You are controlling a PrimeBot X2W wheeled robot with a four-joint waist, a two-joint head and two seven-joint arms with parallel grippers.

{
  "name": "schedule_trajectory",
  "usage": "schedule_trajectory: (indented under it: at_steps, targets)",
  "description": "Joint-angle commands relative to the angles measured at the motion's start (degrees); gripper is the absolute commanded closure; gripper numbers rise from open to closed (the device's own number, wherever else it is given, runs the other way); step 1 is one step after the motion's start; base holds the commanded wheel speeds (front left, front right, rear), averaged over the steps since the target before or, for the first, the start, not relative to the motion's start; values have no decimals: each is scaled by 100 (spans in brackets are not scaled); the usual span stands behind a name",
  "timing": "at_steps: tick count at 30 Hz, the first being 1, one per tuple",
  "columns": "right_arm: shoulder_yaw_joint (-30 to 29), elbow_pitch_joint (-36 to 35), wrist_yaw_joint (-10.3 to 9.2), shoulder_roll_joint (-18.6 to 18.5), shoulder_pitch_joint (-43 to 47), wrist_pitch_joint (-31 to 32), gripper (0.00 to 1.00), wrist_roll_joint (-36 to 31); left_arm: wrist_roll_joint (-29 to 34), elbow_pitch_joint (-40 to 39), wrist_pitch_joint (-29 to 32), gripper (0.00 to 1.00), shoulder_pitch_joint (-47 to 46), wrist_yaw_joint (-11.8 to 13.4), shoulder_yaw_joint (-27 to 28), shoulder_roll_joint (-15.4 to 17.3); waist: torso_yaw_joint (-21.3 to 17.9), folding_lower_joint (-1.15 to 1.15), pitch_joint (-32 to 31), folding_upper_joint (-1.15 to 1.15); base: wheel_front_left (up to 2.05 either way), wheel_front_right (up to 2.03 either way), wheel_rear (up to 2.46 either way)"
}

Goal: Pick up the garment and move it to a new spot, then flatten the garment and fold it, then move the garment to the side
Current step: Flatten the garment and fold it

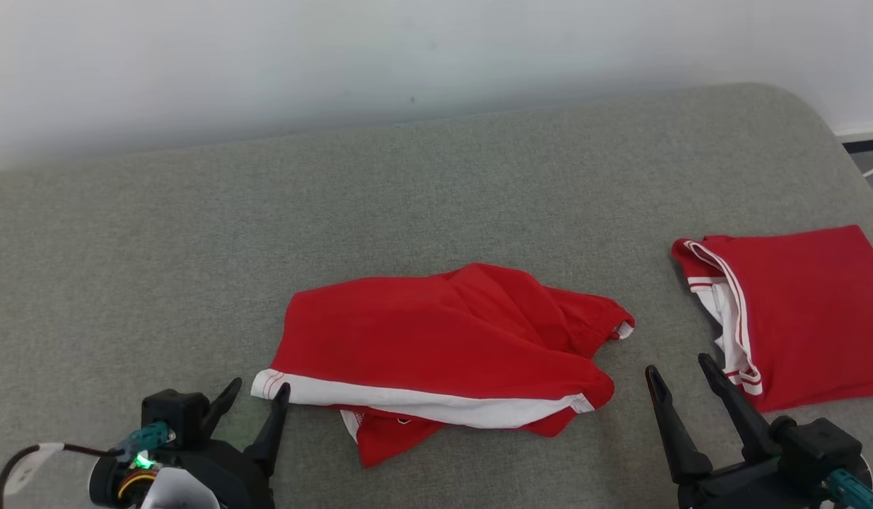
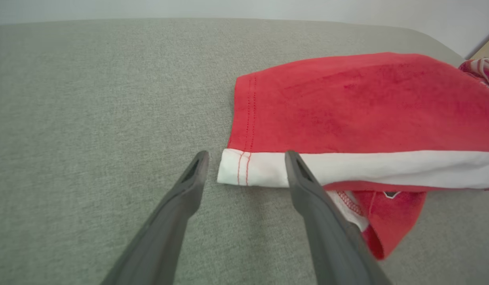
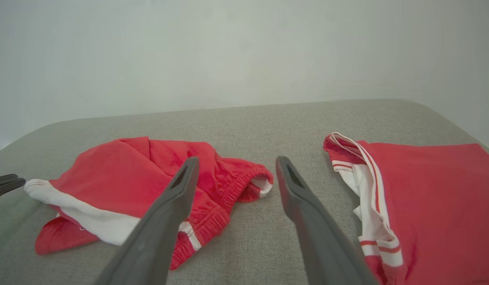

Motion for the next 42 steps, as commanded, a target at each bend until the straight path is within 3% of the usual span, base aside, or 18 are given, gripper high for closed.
schedule_trajectory:
  at_steps: [1, 9, 10, 11, 12, 13, 19, 23, 29, 40, 42]
  targets:
    - [12, 26, 2, -24, -39, -41, 0, 29, -86, 102, 31, 0, -100, -19, 31, 46, -138, -1, 156, 0, 0, 0, 0]
    - [14, 74, 2, -49, -110, -79, 0, 58, -321, 417, 41, 0, -327, -91, -28, 147, -166, -1, 285, 0, 0, 0, 0]
    - [13, 79, 2, -52, -110, -83, 0, 60, -318, 442, 44, 20, -344, -94, -42, 159, -168, -1, 295, 0, 0, 0, 0]
    - [8, 86, 2, -52, -116, -88, 0, 62, -325, 460, 30, 54, -357, -87, -59, 177, -170, -1, 302, 0, 0, 0, 0]
    - [1, 93, 2, -52, -119, -93, 0, 67, -338, 463, 11, 73, -369, -94, -71, 190, -172, -1, 308, 0, 0, 0, 0]
    - [-16, 101, 2, -48, -115, -96, 0, 72, -352, 461, -2, 100, -372, -94, -92, 192, -172, -1, 311, 0, 0, 0, 0]
    - [-142, 114, 2, -23, 31, -47, 0, 163, -355, 321, -40, 100, -256, -79, -145, 249, -154, -1, 316, 0, 0, 0, 0]
    - [-78, 84, 2, -195, 192, 134, 0, 249, -362, 171, -12, 100, -169, -56, -172, 270, -129, -1, 321, 0, 0, 0, 0]
    - [556, 115, 2, -558, 282, 387, 0, 589, -379, 24, 47, 100, -130, -6, -179, 319, -118, -1, 343, 0, 0, 0, 0]
    - [1606, 989, 2, -680, -629, 63, 0, 1193, -368, -47, 50, 100, -243, 49, -262, 326, -16, -1, 404, 0, 0, 0, 0]
    - [1733, 1164, 2, -699, -778, -20, 53, 1275, -372, -53, 8, 100, -264, 57, -271, 322, 4, -1, 414, 0, 0, 0, 0]
